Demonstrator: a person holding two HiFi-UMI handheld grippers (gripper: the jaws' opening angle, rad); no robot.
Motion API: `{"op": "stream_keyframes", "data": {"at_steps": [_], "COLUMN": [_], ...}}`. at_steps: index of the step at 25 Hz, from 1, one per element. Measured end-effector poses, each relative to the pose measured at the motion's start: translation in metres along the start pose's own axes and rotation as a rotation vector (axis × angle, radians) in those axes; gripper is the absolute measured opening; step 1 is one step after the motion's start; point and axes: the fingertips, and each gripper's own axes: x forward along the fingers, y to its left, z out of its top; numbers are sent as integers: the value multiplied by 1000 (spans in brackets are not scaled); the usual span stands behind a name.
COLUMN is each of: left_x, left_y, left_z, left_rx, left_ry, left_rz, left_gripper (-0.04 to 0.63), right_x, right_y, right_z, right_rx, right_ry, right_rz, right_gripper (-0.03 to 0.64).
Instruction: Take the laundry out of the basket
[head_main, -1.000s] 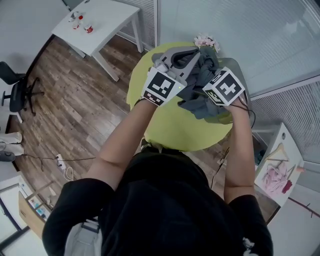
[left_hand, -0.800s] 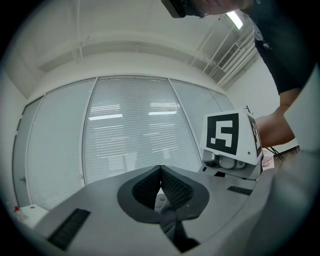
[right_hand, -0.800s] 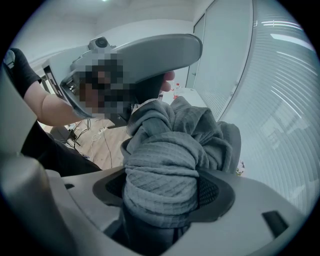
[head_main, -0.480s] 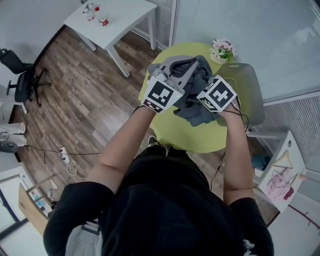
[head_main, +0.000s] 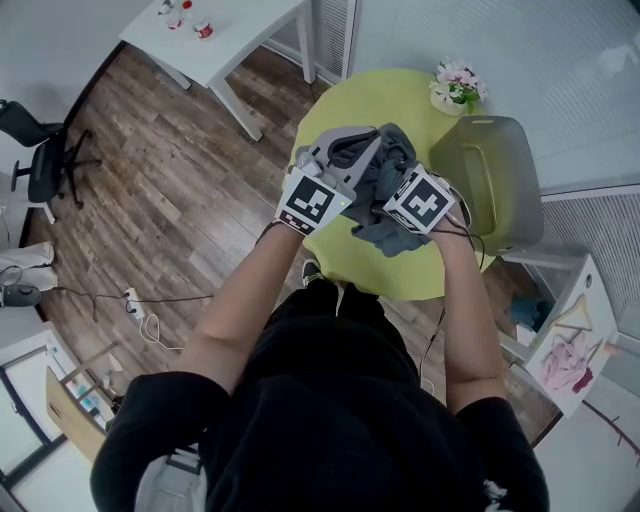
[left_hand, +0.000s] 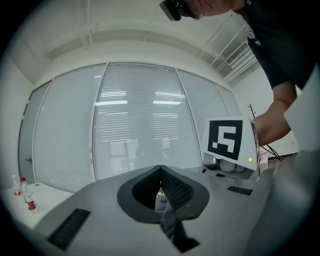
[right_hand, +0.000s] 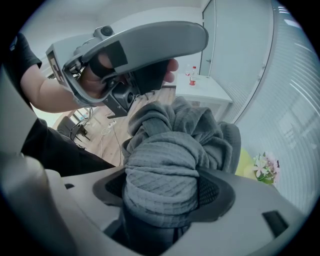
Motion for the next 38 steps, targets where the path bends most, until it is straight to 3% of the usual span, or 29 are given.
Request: {"op": "stream_keyframes", "data": {"at_steps": [5,20,38], "left_x": [4,20,48], "left_y": [-14,-36,-53], "left_z": [-43,-137,-224], "left_rx": [-29,-164,-195], "left_ry": [68,140,248], "left_rz": [-9,-15,-27], "left_gripper": [9,9,9], "right_x": [28,112,185], "right_y": [2,2,-28], "right_z": [-17,-73,-118], "right_rx": [-3,-34,-30], "right_ry": [14,65,89], "right_rz": [14,62,79], "right_gripper": [361,362,362]}}
